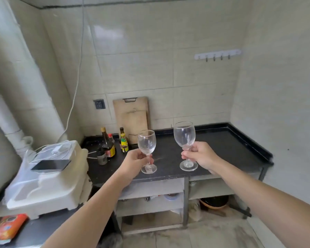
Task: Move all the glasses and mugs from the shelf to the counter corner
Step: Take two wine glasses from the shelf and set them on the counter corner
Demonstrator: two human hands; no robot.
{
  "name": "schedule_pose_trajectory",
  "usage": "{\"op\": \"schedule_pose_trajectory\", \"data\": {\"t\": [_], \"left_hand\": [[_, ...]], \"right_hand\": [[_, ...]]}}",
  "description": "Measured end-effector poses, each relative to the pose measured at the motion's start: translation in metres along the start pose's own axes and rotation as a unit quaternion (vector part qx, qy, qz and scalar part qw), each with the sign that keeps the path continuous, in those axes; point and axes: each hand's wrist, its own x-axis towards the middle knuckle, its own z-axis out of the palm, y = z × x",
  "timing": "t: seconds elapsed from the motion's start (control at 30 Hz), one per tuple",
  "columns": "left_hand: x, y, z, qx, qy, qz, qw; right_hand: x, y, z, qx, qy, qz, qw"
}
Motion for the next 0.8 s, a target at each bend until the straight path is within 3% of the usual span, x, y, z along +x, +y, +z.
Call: {"op": "schedule_pose_trajectory", "data": {"t": [0.4,0.8], "left_hand": [[0.239,0.017,0.131,-0.018,-0.157,0.017,0.987],[0.428,0.002,0.288,-0.002,-0.163,-0.029,0.986]], "right_hand": [[0.124,0.062,-0.154,0.01,0.154,0.063,0.986],[0.283,0.172,-0.332,-0.01,0.165,0.104,0.981]]}}
